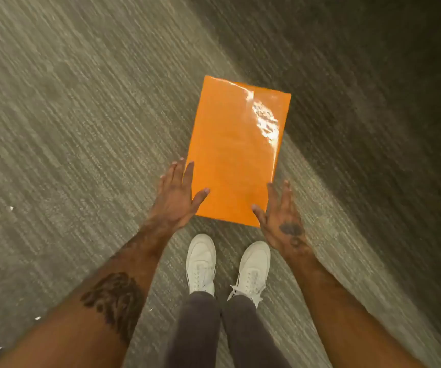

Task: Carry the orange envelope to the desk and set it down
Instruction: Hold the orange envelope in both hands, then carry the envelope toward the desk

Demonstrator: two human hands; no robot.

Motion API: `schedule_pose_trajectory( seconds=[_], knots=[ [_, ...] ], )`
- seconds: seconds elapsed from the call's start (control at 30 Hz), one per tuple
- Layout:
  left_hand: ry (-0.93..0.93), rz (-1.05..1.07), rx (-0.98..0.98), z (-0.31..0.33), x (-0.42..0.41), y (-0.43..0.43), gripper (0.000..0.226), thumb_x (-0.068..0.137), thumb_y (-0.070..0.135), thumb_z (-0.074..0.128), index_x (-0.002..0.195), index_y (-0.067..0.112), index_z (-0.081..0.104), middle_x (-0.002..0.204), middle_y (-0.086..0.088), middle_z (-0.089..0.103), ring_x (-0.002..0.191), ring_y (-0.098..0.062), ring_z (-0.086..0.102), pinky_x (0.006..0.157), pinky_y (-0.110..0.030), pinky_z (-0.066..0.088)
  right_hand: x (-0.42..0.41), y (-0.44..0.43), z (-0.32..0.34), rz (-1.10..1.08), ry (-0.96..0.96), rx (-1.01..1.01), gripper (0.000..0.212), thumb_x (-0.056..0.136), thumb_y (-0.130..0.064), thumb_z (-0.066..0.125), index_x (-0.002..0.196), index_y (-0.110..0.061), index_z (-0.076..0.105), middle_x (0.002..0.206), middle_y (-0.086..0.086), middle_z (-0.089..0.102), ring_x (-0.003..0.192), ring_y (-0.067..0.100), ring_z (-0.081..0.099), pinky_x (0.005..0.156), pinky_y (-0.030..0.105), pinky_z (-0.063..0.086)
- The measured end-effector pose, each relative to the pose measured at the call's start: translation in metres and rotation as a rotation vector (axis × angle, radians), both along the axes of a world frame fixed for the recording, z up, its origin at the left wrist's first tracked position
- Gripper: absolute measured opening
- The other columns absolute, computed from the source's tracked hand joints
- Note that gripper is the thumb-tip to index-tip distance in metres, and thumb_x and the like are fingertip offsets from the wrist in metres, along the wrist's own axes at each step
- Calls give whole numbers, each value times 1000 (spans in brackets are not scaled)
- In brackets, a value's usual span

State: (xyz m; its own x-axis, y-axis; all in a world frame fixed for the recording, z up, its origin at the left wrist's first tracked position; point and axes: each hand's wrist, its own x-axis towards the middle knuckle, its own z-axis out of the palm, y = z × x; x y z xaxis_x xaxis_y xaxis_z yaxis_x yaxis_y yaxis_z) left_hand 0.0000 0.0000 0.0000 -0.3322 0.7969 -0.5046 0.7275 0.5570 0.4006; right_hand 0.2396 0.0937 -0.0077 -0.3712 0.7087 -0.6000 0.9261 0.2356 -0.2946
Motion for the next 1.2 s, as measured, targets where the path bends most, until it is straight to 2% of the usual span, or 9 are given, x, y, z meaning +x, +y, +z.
schedule_pose_trajectory(
  seconds=[0.1, 0.2, 0.3, 0.4, 0.5, 0.6, 0.7, 0.87, 1.2],
  knots=[
    [-33, 85, -27, -51, -4, 2, 88, 95, 61, 42, 157, 13, 3, 166, -13, 7, 153, -31, 5, 121, -55, 13, 0, 2, -50, -74, -8, 0, 80, 93, -67, 32, 157, -26, 7, 166, 16, -1, 149, 40, 18, 113, 55, 34],
    [-183, 298, -34, -85, -5, 4, 98, 90, 60, 54, 157, 15, -1, 166, -11, 6, 152, -32, 8, 121, -55, 15, 2, 4, -86, -197, 68, -37, 85, 92, -68, 37, 157, -24, 6, 165, 17, 4, 147, 40, 22, 113, 54, 32],
    [-417, 541, -55, -106, -9, 10, 108, 84, 59, 64, 157, 23, -8, 165, -7, 19, 146, -34, 30, 114, -56, 32, -5, 7, -105, -365, 232, -84, 89, 91, -66, 44, 157, -28, -3, 166, 9, 9, 147, 33, 25, 114, 52, 31],
    [-473, 648, -69, -114, -5, 14, 113, 80, 56, 71, 157, 25, -6, 159, -5, 34, 138, -33, 43, 109, -49, 39, -15, 8, -113, -542, 368, -181, 98, 89, -61, 56, 155, -30, -10, 165, 4, 15, 147, 28, 29, 116, 52, 30],
    [-448, 632, -30, -112, -2, 15, 112, 79, 50, 76, 157, 25, 0, 158, -5, 35, 138, -32, 42, 109, -48, 38, -20, 10, -111, -705, 386, -225, 104, 85, -52, 68, 157, -28, -4, 161, 4, 29, 141, 28, 38, 114, 50, 34],
    [-436, 577, 2, -101, -3, 17, 107, 80, 39, 78, 157, 23, 5, 157, -6, 36, 138, -33, 41, 111, -53, 37, -22, 15, -102, -757, 434, -257, 93, 84, -42, 74, 155, -30, 14, 149, 1, 45, 131, 25, 48, 109, 52, 41],
    [-419, 562, 21, -81, -4, 27, 105, 82, 34, 77, 157, 24, 5, 154, -8, 39, 136, -34, 43, 110, -52, 38, -24, 26, -84, -779, 440, -268, 90, 84, -38, 75, 153, -30, 18, 144, 1, 50, 125, 24, 53, 106, 50, 44],
    [-476, 517, 57, -35, -5, 62, 92, 85, 25, 75, 155, 23, 15, 147, -7, 45, 130, -30, 48, 107, -48, 42, -22, 54, -43, -832, 468, -293, 90, 84, -37, 74, 153, -33, 16, 145, 0, 50, 125, 25, 54, 105, 54, 46],
    [-514, 322, 122, 59, -12, 176, 92, 84, 20, 76, 155, 21, 16, 147, -7, 46, 130, -29, 48, 108, -53, 42, -13, 126, 49, -970, 574, -222, 95, 85, -38, 74, 156, -28, 12, 150, 4, 45, 130, 29, 50, 108, 54, 43]
  ],
)
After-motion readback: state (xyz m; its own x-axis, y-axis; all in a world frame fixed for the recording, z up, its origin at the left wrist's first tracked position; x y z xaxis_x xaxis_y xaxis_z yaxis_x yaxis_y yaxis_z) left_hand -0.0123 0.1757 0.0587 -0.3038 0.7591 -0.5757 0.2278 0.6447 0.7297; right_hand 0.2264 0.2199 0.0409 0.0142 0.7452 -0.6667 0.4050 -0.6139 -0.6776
